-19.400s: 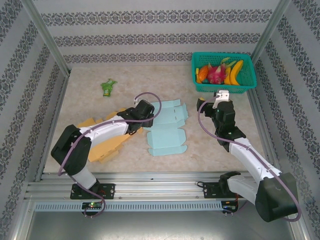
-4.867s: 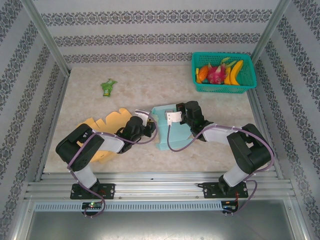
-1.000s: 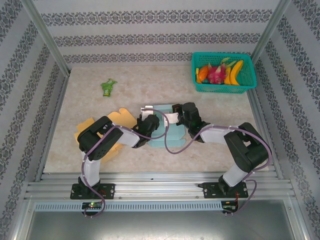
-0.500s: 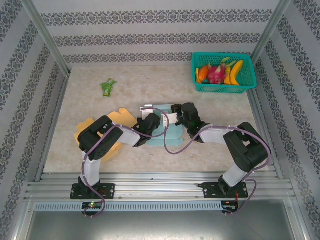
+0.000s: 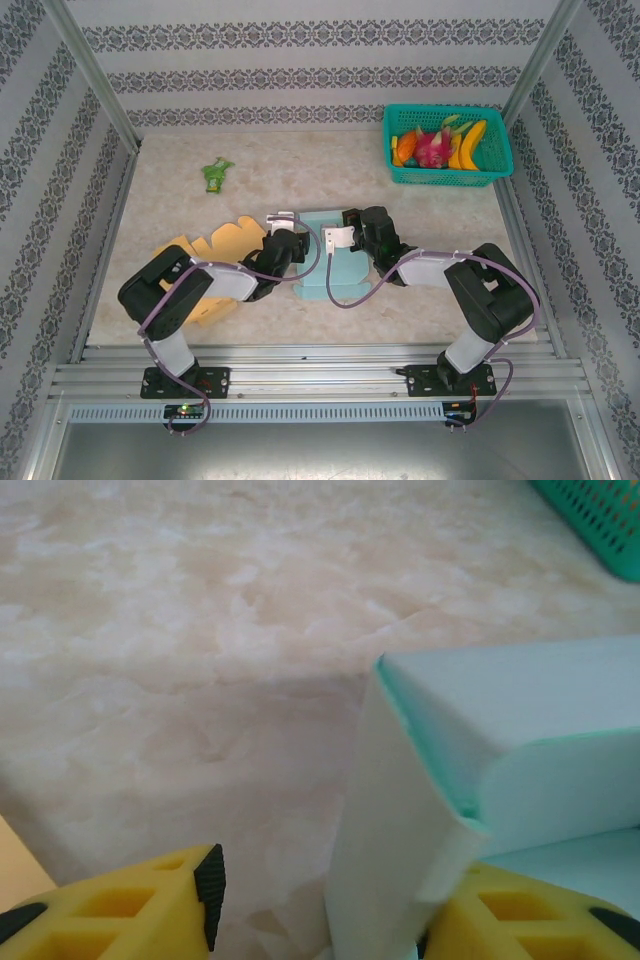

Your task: Fold the paper box

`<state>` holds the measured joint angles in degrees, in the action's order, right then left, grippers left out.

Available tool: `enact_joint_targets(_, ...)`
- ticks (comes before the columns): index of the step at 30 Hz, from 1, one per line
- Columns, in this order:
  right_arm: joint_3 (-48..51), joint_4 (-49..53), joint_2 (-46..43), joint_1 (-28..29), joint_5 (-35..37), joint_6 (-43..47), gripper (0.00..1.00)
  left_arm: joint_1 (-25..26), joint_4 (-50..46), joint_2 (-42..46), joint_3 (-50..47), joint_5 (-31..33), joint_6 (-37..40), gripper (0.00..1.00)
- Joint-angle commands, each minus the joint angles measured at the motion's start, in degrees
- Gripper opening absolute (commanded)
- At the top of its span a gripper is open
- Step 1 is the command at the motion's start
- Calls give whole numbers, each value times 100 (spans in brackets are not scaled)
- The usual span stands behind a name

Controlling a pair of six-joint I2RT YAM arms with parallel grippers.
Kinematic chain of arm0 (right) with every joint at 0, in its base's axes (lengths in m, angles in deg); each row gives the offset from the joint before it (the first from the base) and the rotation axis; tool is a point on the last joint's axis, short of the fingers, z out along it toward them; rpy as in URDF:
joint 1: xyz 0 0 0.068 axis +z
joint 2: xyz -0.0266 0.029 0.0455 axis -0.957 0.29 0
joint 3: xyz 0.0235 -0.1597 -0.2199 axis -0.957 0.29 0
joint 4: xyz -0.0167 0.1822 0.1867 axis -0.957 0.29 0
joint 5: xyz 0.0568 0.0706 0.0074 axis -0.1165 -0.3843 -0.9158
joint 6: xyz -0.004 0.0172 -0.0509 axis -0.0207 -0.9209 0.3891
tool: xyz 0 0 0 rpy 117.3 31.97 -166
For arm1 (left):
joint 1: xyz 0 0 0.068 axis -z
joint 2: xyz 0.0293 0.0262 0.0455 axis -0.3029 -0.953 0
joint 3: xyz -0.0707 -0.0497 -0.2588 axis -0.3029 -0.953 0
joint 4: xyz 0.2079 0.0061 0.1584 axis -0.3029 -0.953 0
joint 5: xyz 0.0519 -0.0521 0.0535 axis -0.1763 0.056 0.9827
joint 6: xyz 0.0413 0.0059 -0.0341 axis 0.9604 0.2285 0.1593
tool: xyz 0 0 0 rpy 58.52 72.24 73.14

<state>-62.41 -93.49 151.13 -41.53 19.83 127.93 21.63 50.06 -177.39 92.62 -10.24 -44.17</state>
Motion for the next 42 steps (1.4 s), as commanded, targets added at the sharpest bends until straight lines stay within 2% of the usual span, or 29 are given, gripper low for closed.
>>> enact_joint_targets(1, 4, 347, 155, -15, 186, -193, 0, -42, 92, 264, -10, -222, 165, 54)
enact_joint_targets(9, 8, 347, 135, 33, 164, -227, 0, -42, -105, -145, 306, -44, 387, 52)
enact_joint_targets(15, 34, 347, 142, 61, 142, -199, 0, -42, -38, -610, 677, 161, 459, 46)
enact_joint_targets(20, 18, 343, 187, 55, 144, -181, 0, -33, -16, -664, 770, 525, 431, 30)
enact_joint_targets(26, 8, 275, 210, 63, 169, -246, 0, 15, 12, -731, 796, 582, 600, 3)
enact_joint_targets(28, 26, 187, 191, 63, 192, -328, 12, 51, 64, -773, 783, 605, 665, 0)
enact_joint_targets(30, 16, 173, 134, 61, 202, -431, 16, 96, 82, -801, 784, 659, 719, 0)
enact_joint_targets(37, 17, 352, -458, 89, -57, -800, 46, 160, 116, -791, 748, 760, 787, 0)
enact_joint_targets(39, 43, 375, -721, 106, -127, -1039, 50, 160, 93, -762, 725, 811, 775, 0)
enact_joint_targets(42, 67, 463, -1233, 144, -278, -1785, 50, 159, 69, -715, 652, 906, 713, 0)
